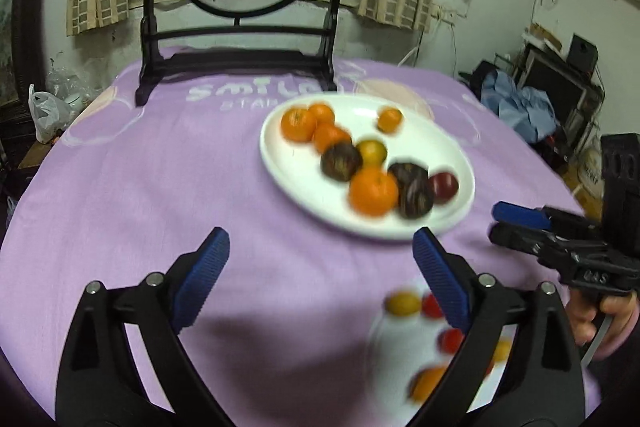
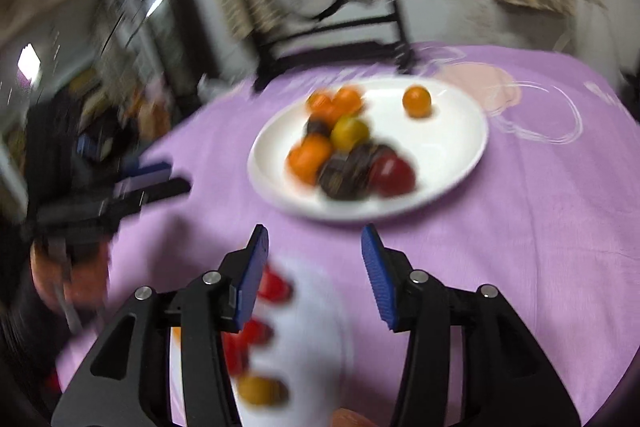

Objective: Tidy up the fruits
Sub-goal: 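Move the right gripper to a small yellow citrus while the left gripper approaches an orange tomato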

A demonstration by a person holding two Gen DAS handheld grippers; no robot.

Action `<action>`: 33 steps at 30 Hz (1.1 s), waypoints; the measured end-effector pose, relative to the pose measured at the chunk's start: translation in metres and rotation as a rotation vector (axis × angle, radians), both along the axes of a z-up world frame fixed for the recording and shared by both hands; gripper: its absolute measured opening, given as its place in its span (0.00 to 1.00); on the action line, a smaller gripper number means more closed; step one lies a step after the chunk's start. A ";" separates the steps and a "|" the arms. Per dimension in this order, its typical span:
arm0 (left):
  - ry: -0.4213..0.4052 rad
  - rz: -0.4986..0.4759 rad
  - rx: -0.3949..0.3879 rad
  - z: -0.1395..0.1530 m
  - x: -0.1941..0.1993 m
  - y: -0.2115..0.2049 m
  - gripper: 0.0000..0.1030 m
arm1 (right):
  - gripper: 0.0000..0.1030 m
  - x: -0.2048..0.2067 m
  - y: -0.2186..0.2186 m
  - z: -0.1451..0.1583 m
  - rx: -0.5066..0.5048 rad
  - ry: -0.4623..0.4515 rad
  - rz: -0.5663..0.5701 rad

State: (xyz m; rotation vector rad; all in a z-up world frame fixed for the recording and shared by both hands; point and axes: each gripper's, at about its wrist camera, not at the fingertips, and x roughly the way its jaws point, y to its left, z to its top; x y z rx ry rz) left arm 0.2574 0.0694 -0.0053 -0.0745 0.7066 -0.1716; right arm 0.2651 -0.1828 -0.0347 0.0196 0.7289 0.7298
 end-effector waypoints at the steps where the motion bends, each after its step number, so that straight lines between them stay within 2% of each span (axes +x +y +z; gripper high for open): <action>1: 0.003 0.016 0.018 -0.006 -0.008 0.002 0.92 | 0.47 -0.009 0.000 -0.004 -0.029 0.000 0.036; 4: 0.004 0.046 0.080 -0.013 -0.022 0.007 0.92 | 0.47 -0.028 -0.004 -0.006 -0.036 0.020 0.129; 5: 0.000 0.057 0.079 -0.013 -0.024 0.010 0.93 | 0.47 -0.035 -0.004 -0.006 -0.039 0.020 0.167; 10: 0.023 0.094 0.001 -0.013 -0.022 0.027 0.94 | 0.47 -0.059 0.002 -0.008 -0.114 -0.025 0.281; 16: 0.027 0.102 -0.004 -0.013 -0.022 0.028 0.94 | 0.47 -0.062 0.012 -0.024 -0.225 -0.016 0.286; 23: 0.025 0.096 0.004 -0.013 -0.023 0.025 0.94 | 0.41 -0.062 0.016 -0.031 -0.258 -0.019 0.288; 28: 0.024 0.097 -0.001 -0.014 -0.023 0.024 0.94 | 0.40 -0.062 0.019 -0.032 -0.266 -0.021 0.292; 31: 0.027 0.089 0.000 -0.014 -0.023 0.023 0.94 | 0.35 -0.064 0.021 -0.032 -0.271 -0.025 0.299; 32: 0.025 0.085 0.004 -0.013 -0.023 0.023 0.94 | 0.27 -0.064 0.021 -0.032 -0.272 -0.026 0.297; 33: 0.023 0.081 0.005 -0.013 -0.024 0.023 0.94 | 0.25 -0.063 0.021 -0.032 -0.269 -0.026 0.293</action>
